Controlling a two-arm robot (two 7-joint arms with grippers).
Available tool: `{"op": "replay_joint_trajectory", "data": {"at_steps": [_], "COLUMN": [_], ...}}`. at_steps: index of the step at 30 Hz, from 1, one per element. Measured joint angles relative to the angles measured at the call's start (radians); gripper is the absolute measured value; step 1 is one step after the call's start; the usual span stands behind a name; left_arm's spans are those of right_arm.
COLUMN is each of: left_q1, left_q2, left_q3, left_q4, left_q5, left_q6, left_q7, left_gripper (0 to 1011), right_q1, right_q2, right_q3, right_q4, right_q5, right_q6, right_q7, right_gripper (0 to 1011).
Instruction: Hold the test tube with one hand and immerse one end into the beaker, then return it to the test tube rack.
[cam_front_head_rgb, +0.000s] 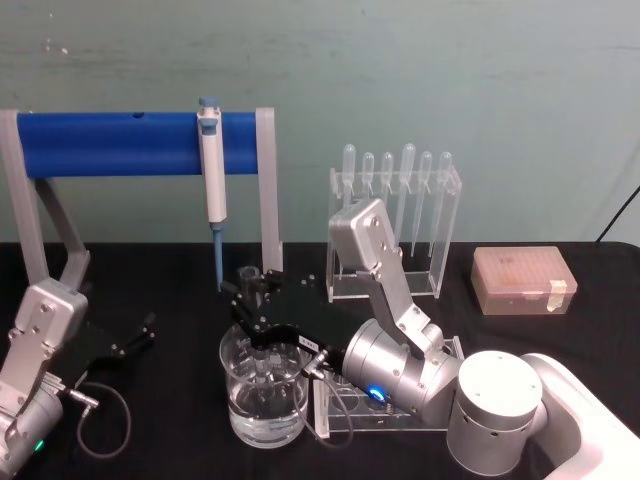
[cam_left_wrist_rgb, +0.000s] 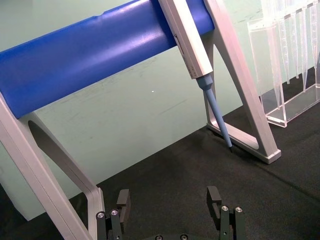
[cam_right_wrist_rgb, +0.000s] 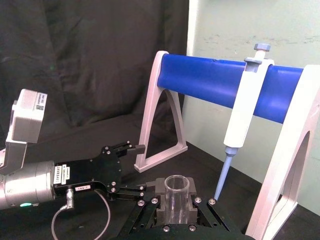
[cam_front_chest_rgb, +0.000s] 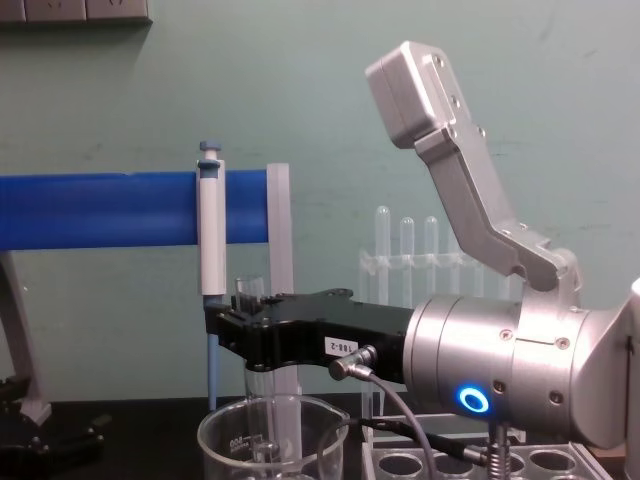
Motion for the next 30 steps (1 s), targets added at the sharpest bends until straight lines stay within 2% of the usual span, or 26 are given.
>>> {"op": "replay_joint_trajectory", "data": {"at_steps": [30], "left_q1": [0.0], "left_q2": [0.0], "left_q3": [0.0], "left_q4": [0.0], "left_q5": [0.0], "left_q6": [0.0], "left_q7": [0.0], "left_gripper": [1000], "right_q1": [-0.013], "right_q2": [0.004], "right_q3": [0.01], "right_q4": [-0.021], "right_q5": [-0.008], "right_q6": [-0.005], "right_q7": [0.001], "right_gripper": [224]}}
